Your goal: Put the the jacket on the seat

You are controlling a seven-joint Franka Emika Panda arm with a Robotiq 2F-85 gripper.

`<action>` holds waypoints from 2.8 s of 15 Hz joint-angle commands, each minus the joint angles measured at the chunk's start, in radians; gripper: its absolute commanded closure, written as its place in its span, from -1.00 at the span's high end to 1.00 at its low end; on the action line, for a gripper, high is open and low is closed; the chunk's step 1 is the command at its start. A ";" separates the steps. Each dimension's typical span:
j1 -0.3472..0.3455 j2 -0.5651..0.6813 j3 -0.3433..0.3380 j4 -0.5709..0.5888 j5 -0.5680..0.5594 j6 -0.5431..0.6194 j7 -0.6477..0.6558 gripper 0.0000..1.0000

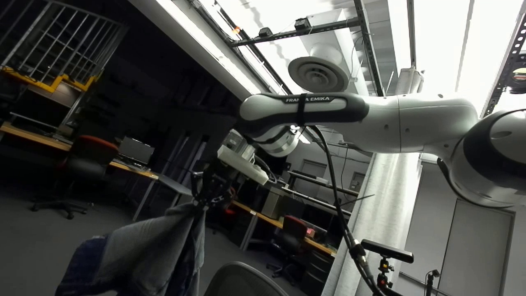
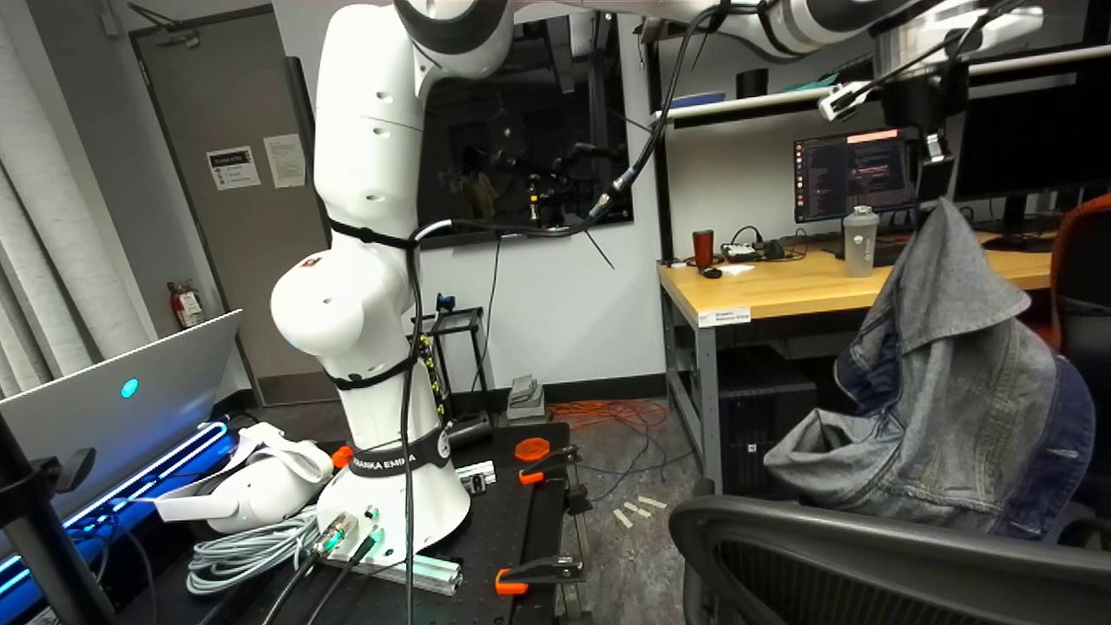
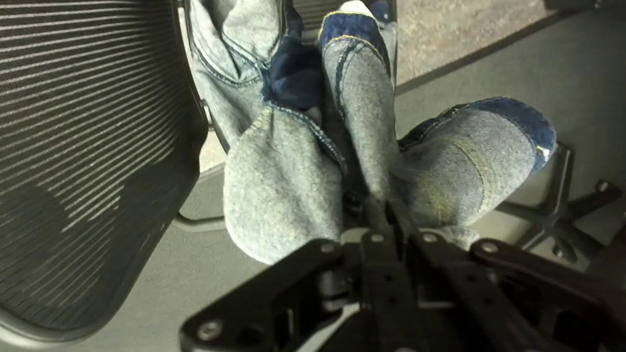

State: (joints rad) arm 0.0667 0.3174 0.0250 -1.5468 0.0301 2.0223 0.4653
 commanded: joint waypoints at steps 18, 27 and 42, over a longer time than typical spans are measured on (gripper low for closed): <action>-0.052 -0.364 -0.030 -0.762 -0.084 0.040 -0.318 0.85; -0.098 -0.445 -0.065 -0.836 -0.074 0.088 -0.340 1.00; -0.119 -0.435 -0.081 -0.814 -0.068 0.086 -0.328 1.00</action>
State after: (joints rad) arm -0.0459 -0.1182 -0.0622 -2.3618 -0.0383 2.1102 0.1383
